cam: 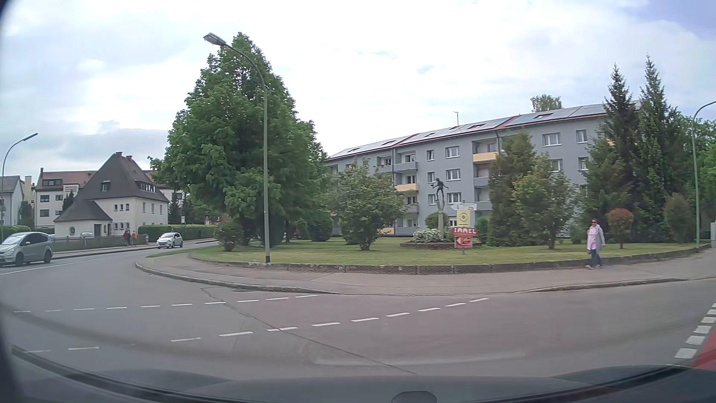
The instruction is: Follow the waypoints while adhering to traffic rules and regulations
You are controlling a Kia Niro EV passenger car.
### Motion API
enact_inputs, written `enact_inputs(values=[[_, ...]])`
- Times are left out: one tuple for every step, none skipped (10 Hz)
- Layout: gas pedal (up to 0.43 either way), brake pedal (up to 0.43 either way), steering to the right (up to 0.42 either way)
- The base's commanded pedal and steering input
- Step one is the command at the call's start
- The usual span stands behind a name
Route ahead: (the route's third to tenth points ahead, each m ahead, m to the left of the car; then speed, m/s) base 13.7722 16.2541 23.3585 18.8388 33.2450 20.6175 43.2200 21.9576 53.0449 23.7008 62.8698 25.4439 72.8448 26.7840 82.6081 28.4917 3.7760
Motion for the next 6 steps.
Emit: enact_inputs(values=[[0.067, 0.000, -0.464], [0.067, 0.000, -0.471], [0.067, 0.000, -0.476], [0.067, 0.000, -0.481], [0.067, 0.000, -0.489], [0.067, 0.000, -0.493]])
